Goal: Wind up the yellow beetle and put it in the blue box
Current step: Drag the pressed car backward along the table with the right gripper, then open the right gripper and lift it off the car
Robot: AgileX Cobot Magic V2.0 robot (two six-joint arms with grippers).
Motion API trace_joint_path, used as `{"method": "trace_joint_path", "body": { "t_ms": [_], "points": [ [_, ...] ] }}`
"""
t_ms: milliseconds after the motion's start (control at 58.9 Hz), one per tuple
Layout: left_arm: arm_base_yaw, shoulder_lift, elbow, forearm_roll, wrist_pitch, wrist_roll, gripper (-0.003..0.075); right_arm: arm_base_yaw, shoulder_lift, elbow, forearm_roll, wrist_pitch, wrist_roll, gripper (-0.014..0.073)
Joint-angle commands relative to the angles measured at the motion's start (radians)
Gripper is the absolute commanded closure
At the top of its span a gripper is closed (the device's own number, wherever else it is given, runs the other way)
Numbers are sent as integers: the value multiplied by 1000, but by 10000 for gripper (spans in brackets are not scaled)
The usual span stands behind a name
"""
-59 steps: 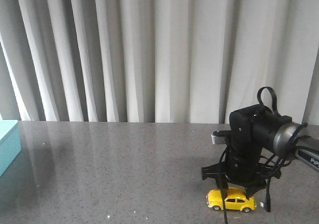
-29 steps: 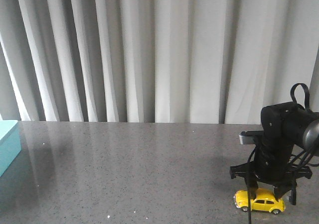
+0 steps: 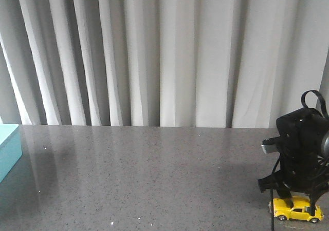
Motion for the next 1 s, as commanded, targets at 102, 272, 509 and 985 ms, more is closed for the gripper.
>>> {"method": "trace_joint_path", "body": {
  "t_ms": [102,272,509,985],
  "points": [
    [0,-15,-15,-2,-69,-10,726,-91,-3,15,-46,75,-30,183],
    [0,-15,-15,-2,-69,-10,726,-157,-33,13,7,27,-41,183],
    [0,-15,-15,-2,-69,-10,726,-196,-160,-69,185,-154,-99,183],
    [0,-15,-15,-2,-69,-10,726,-194,-511,-340,891,-326,-484,350]
  ]
}}
